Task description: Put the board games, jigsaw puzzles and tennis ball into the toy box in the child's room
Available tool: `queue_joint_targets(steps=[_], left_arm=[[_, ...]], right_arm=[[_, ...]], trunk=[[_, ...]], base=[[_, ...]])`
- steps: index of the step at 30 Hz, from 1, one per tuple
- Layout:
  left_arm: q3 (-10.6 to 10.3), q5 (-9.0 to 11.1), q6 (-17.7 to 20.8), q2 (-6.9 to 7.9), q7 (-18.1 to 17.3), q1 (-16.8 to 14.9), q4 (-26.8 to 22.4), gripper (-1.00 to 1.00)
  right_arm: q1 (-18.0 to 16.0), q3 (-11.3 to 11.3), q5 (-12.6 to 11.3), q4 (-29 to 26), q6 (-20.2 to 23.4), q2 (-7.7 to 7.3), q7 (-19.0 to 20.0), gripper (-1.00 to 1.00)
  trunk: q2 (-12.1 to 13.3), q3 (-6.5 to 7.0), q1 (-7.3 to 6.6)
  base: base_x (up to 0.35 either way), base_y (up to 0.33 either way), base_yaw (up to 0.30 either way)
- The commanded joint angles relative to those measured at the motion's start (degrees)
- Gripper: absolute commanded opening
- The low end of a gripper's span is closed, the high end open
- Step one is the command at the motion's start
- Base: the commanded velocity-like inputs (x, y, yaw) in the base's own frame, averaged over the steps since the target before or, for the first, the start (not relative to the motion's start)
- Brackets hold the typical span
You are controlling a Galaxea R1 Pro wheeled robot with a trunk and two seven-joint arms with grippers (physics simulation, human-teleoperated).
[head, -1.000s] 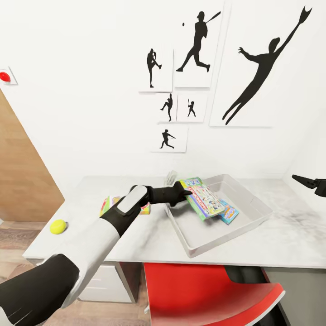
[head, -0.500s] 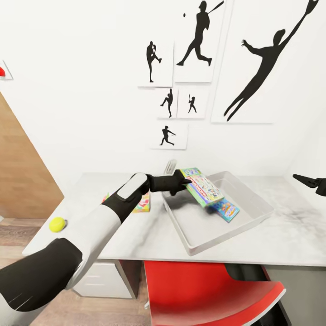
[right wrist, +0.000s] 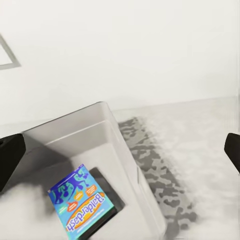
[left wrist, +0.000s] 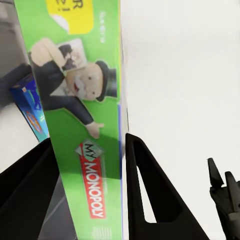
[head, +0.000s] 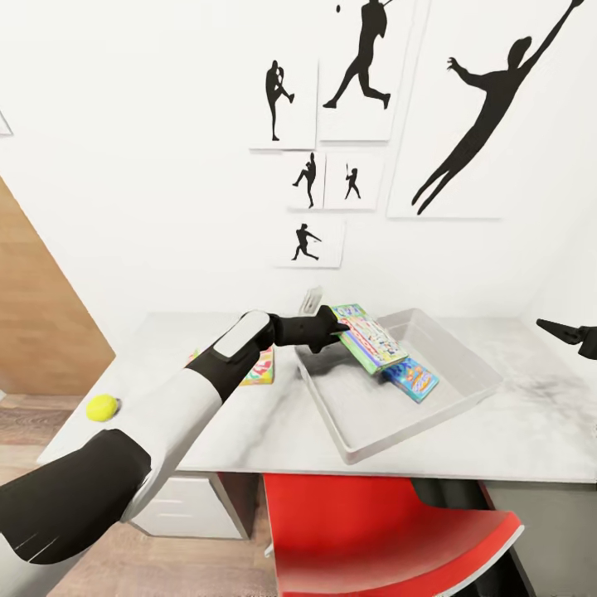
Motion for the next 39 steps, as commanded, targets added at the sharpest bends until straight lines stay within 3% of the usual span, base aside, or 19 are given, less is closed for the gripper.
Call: queue_joint_targets(steps=[1, 18, 39], left_arm=[[-0.12, 0.67, 0.02, 0.0, 0.5, -0.04, -0.04, -1.0], [-0.64, 0.84, -0.07, 0.0, 0.51, 0.23, 1.23, -1.0], [-0.66, 0.77, -0.07, 0.0, 0.7, 0.19, 2.43, -1.0]], right_arm=[[-0.05, -0.07, 0.15, -0.01, 0.28, -0.01, 0.33, 1.0], [0.01, -0.07, 0.16, -0.01, 0.28, -0.01, 0.33, 1.0], [0.09, -0.07, 0.17, -0.01, 1.86, 0.13, 0.32, 1.0]], trunk=[[-0.05, -0.15, 0.0], [-0.05, -1.52, 0.0], [-0.05, -2.55, 0.0]], base=[[0.0, 0.0, -0.113], [0.0, 0.0, -0.153], [0.0, 0.0, -0.008]])
